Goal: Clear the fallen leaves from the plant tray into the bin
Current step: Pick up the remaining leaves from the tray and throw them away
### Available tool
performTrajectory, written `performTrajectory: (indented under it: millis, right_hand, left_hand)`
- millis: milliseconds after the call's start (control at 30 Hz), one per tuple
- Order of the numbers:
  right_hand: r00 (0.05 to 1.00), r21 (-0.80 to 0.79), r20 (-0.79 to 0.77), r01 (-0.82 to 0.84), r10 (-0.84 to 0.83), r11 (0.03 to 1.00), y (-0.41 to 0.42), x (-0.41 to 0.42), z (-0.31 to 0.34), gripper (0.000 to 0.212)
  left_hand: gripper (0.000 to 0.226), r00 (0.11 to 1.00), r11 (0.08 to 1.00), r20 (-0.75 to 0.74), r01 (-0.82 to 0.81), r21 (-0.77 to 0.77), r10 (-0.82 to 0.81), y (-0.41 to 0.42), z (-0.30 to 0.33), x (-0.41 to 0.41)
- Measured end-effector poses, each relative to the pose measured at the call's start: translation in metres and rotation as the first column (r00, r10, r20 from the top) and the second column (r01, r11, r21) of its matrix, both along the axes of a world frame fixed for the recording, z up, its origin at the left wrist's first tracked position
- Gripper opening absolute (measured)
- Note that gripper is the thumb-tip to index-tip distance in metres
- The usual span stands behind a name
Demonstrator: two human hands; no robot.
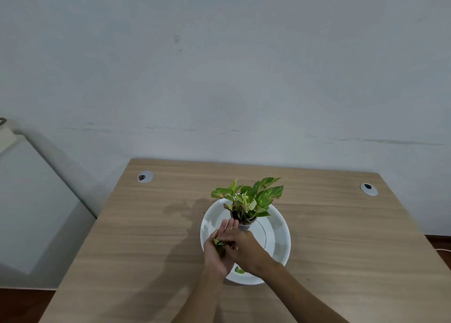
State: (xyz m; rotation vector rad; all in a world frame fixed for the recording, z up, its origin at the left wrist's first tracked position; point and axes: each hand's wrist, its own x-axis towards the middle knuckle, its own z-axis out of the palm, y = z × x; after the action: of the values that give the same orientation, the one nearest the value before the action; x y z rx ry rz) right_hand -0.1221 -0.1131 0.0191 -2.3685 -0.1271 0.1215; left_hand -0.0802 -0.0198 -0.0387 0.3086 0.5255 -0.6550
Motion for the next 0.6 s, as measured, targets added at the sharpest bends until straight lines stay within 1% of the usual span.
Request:
performTrajectory:
  millis: [100, 200, 267, 333, 400, 467, 533, 600]
  right_hand:
    - [0.996, -0.063, 0.054, -0.063, 0.066, 0.996, -0.004, -0.003, 0.002, 0.041]
    - [0.973, -0.235, 0.166, -0.121, 0.163, 0.964, -0.011, -0.005, -0.006, 0.049]
    - [0.957, -0.353, 0.216, -0.106, 0.191, 0.930, -0.015, -0.006, -0.014, 0.056]
    - [0.945, -0.420, 0.270, -0.058, 0.186, 0.906, -0.015, -0.008, -0.014, 0.063]
    - [0.924, -0.421, 0.342, -0.012, 0.171, 0.907, -0.015, -0.009, -0.012, 0.068]
    - [0.918, -0.351, 0.380, 0.032, 0.111, 0.936, -0.017, -0.009, -0.011, 0.069]
    - [0.926, -0.249, 0.375, 0.063, 0.036, 0.967, -0.022, -0.007, -0.009, 0.062]
    - [0.942, -0.194, 0.335, 0.059, 0.010, 0.979, -0.028, -0.006, -0.010, 0.056]
  left_hand:
    - [0.040, 1.000, 1.000, -0.013, -0.012, -0.010, 0.012, 0.002, 0.000, 0.000]
    - [0.040, 1.000, 1.000, -0.031, 0.001, -0.021, -0.002, 0.003, 0.001, 0.001]
    - [0.040, 0.999, 1.000, -0.036, 0.026, -0.005, -0.026, 0.003, 0.006, 0.001]
    - [0.039, 0.999, 0.999, -0.041, 0.034, -0.012, -0.034, 0.003, 0.008, 0.002]
    - [0.037, 0.999, 1.000, -0.049, 0.019, -0.024, -0.020, 0.002, 0.010, 0.003]
    - [0.034, 0.997, 0.999, -0.070, -0.014, -0.040, 0.011, 0.003, 0.008, 0.004]
    - [0.034, 0.995, 0.997, -0.084, -0.052, -0.059, 0.047, 0.005, 0.005, 0.003]
    - [0.034, 0.994, 0.996, -0.090, -0.066, -0.063, 0.061, 0.007, 0.002, 0.002]
